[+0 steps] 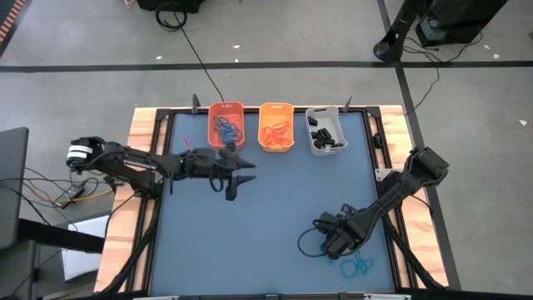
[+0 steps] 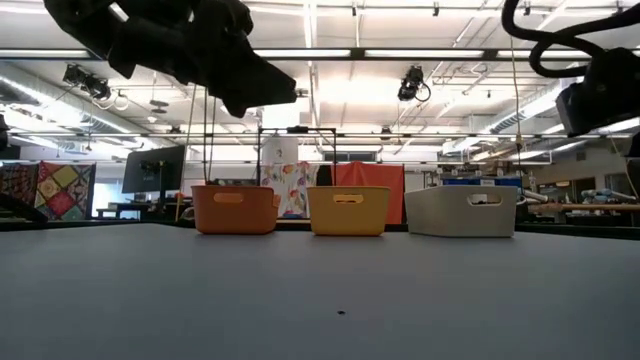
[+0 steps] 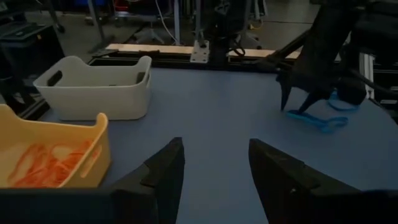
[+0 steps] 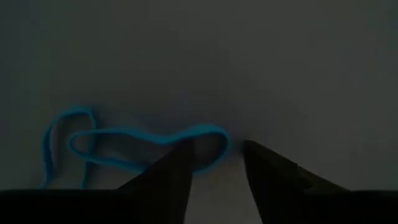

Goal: Sort rubber bands into baskets
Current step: Put the blue rubber band into the orange bin

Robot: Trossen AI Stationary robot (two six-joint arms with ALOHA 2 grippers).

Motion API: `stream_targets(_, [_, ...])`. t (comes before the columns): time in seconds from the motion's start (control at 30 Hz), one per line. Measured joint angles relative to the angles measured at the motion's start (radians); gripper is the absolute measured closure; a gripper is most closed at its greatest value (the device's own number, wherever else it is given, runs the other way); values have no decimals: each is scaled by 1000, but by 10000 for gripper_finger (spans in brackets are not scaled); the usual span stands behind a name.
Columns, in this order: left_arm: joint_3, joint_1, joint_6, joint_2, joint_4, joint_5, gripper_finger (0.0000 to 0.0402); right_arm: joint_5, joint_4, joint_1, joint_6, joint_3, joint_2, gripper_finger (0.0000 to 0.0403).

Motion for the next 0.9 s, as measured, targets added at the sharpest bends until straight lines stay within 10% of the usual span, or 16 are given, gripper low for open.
stream_targets(0.33, [1, -50, -22, 60, 48, -15, 220, 9, 25, -3, -63, 1, -1, 391])
stream_targets(0.9, [1, -108, -122, 314, 425, -14, 220, 512, 17, -121, -326, 158, -9, 399])
